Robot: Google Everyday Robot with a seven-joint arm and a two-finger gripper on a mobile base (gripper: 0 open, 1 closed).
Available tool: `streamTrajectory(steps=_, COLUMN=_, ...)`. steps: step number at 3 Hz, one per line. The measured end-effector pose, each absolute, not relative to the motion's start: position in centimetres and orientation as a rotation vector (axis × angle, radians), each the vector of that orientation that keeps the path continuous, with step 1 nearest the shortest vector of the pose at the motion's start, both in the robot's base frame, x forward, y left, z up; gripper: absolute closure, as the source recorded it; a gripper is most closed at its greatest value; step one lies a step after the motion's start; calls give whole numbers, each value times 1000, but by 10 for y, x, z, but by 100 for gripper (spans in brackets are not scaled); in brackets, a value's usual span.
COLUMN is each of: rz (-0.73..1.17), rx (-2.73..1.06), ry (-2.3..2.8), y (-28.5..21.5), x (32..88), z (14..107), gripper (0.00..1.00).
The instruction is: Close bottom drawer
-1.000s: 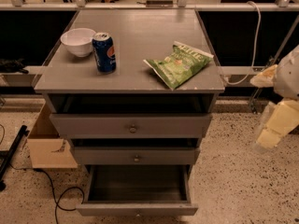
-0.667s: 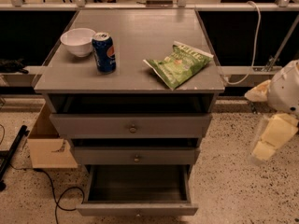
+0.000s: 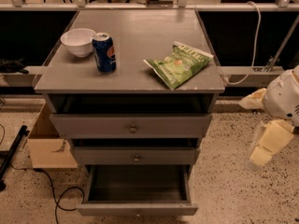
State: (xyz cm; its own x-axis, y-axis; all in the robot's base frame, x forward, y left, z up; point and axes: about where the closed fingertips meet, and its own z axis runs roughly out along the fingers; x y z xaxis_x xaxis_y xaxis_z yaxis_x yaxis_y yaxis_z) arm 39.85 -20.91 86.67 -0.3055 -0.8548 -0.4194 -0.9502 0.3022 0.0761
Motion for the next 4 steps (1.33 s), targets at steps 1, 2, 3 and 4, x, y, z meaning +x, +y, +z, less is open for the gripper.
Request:
streamTrajectory(steps=1, rz=584, rx=-1604, ry=2286, y=-204, x=400, z=848, gripper=0)
streamTrajectory(steps=2, rz=662, rx=-1590, ry=2317, y=-196, x=405, z=830, gripper=0)
streamTrajectory(steps=3, rz=530, rx=-1640, ry=2411, y=-197, x=401, z=820, gripper=0)
streamTrajectory(steps=4, rz=350, rx=-1628, ry=2434, y=-208, x=396, z=828, gripper=0)
